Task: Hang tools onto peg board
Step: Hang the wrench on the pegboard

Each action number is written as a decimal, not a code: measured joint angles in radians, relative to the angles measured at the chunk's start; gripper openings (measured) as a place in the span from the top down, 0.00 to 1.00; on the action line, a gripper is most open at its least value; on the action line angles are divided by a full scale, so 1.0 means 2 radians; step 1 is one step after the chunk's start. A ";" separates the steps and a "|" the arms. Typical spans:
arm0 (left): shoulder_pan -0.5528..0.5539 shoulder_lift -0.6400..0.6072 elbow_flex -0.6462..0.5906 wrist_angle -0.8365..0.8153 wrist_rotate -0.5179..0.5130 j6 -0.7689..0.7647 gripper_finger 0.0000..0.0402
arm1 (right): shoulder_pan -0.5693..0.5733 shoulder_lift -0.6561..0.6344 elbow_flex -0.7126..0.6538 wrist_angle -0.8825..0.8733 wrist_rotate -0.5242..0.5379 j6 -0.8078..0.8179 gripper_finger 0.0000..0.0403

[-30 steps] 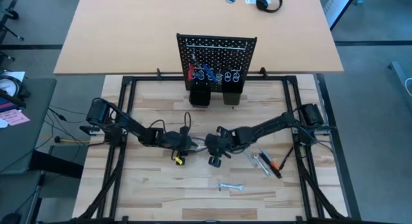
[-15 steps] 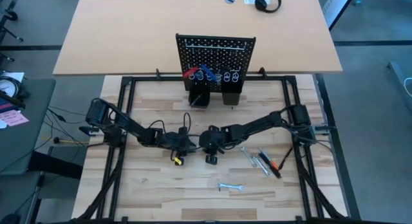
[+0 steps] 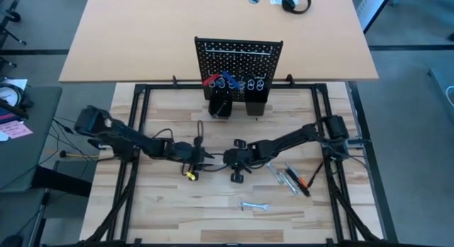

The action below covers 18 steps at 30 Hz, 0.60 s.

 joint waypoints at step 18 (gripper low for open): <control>-0.013 -0.093 -0.081 0.056 -0.186 -0.014 0.69 | -0.020 -0.067 0.006 0.066 0.073 -0.078 0.83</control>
